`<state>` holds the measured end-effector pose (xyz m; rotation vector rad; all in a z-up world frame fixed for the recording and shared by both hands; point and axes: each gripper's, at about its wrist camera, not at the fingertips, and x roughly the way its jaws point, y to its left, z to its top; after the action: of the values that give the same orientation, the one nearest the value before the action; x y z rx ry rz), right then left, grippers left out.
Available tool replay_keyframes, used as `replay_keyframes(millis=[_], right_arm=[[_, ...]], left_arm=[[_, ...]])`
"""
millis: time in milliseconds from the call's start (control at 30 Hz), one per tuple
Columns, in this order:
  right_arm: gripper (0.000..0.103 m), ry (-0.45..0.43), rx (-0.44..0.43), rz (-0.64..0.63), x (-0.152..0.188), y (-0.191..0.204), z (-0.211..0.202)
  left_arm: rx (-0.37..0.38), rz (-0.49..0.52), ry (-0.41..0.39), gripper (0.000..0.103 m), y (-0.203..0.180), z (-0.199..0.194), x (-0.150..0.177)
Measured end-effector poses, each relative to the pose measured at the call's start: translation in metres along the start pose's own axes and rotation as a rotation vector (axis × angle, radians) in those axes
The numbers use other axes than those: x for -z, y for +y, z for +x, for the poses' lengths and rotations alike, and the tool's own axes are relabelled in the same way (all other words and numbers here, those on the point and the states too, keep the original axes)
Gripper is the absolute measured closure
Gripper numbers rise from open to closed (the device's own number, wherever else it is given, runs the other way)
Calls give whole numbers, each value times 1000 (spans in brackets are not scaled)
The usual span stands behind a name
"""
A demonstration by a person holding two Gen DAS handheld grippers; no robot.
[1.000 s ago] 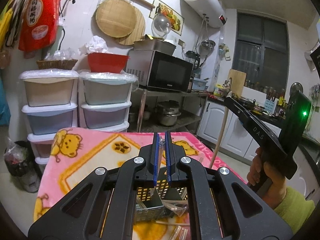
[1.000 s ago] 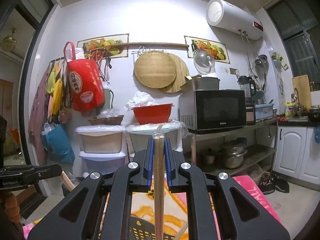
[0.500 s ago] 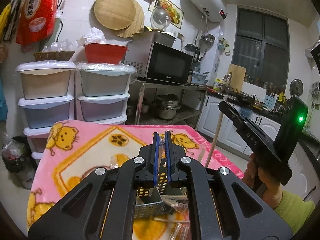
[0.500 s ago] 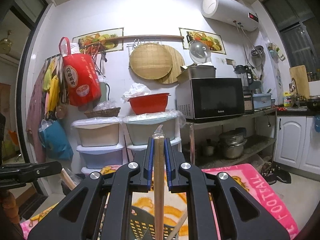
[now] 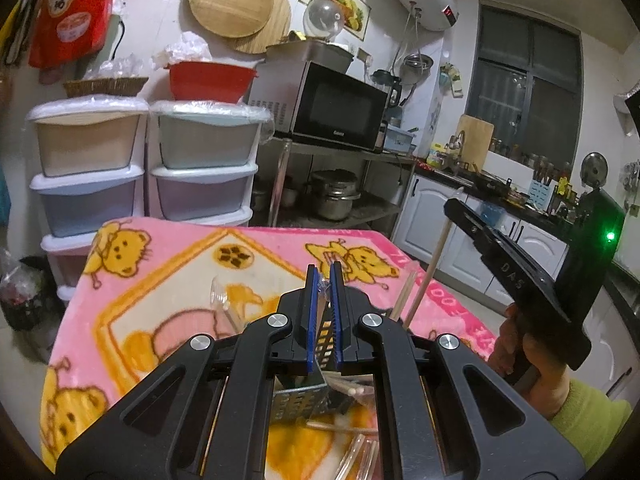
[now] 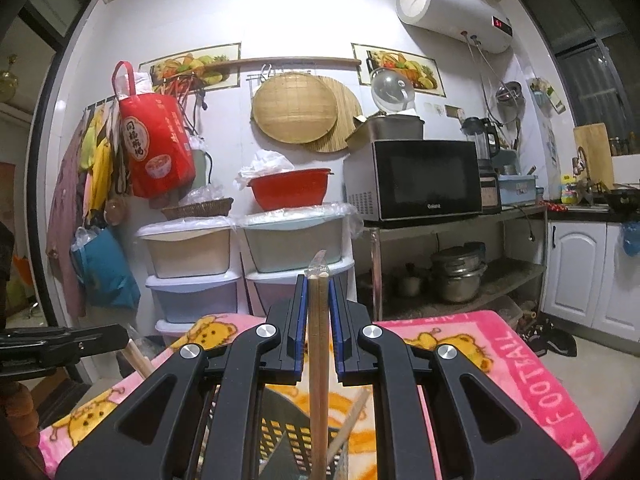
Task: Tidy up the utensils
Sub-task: 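Lift the chopsticks high with the right tool and lower them into the green caddy, then open the right tool to release the chopsticks and withdraw it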
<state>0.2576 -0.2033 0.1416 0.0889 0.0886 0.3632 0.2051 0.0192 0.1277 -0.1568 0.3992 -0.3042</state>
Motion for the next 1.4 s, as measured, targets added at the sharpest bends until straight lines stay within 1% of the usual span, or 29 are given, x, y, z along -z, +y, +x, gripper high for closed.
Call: replay_keyframes(millis=[200,233,400,500,667,733,800,867,1000,1067,1133,1200,1233,1300,1367,1400], right_arm=[[90,18,2,19,6,-6,-8],[89,20,4,22,7,-6,-9],[87,28,14,34,12,-11,-18],[83,37,19,47,13,-15,-23],[79,50,27,48,15,-18,-33],[73,60,28,46,16,-18,-36],[70,73,25,44,18,-18,-39],[67,85,23,41,19,-18,-42],[63,103,23,31,22,-16,-48],[61,111,21,26,24,-14,-51],[59,117,21,23,25,-13,-54],[57,127,22,22,26,-13,-58],[56,133,23,23,27,-12,-60],[55,141,25,25,30,-13,-64],[53,146,28,28,32,-13,-67],[53,149,31,30,33,-13,-70]], left_arm=[[-7,-26,32,99,7,4,10],[-7,-28,33,99,8,3,10],[-15,-37,39,99,12,0,15],[-18,-42,38,99,13,-2,16],[-19,-51,25,99,14,-11,17],[-18,-56,22,99,15,-14,18],[-23,-60,19,96,16,-16,18],[-25,-67,15,85,17,-19,20],[-26,-76,2,78,18,-26,19],[-24,-80,-5,67,18,-30,20],[-26,-79,-11,63,17,-35,21],[-28,-80,-17,57,17,-39,21],[-28,-82,-19,51,17,-41,22],[-32,-88,-27,48,17,-45,23],[-32,-95,-35,39,17,-49,24],[-30,-98,-39,37,16,-51,25]])
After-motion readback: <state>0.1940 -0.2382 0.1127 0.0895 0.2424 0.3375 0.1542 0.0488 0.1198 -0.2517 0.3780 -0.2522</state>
